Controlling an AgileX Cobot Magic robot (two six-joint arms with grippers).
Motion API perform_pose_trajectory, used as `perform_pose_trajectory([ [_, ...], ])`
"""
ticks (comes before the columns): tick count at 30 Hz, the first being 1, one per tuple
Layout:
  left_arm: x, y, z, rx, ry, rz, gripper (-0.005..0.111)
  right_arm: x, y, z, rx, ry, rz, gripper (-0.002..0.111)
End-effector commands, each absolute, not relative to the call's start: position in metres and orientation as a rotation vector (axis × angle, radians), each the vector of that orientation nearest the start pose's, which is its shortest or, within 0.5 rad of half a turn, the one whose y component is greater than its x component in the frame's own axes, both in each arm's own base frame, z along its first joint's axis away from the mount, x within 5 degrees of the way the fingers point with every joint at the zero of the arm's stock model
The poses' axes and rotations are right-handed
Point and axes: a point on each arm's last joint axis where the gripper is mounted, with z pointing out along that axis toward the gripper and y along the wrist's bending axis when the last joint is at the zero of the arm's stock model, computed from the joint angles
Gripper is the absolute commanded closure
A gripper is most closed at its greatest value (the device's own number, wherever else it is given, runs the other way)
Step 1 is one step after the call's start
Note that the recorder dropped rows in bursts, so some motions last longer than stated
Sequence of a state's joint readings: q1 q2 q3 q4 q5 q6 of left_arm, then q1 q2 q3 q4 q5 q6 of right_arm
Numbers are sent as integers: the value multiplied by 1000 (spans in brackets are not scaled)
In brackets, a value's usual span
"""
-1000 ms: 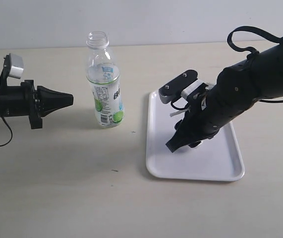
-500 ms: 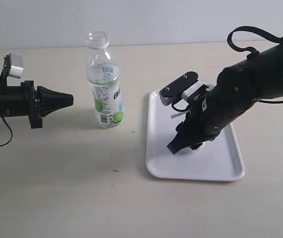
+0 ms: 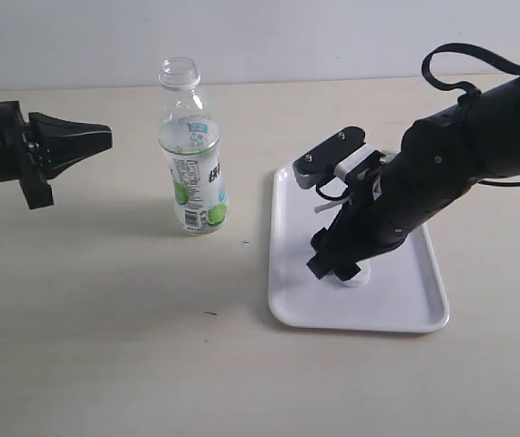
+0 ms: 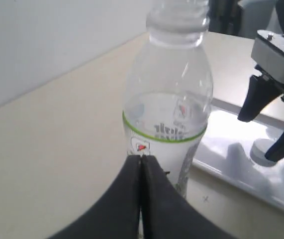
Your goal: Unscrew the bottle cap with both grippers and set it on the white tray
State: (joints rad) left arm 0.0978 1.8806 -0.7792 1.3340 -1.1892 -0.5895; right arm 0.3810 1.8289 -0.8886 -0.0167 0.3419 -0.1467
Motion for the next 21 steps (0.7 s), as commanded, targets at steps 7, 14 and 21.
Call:
perform_pose_trajectory([
  [7, 229, -35, 210, 447, 1680, -494, 107, 261, 104, 206, -545, 2481, 138, 73],
  [14, 157, -32, 217, 332, 1595, -380, 107, 192, 78, 248, -383, 2200, 256, 108],
  [21, 111, -29, 211, 243, 1526, -313, 107, 124, 53, 262, -256, 1981, 376, 108],
])
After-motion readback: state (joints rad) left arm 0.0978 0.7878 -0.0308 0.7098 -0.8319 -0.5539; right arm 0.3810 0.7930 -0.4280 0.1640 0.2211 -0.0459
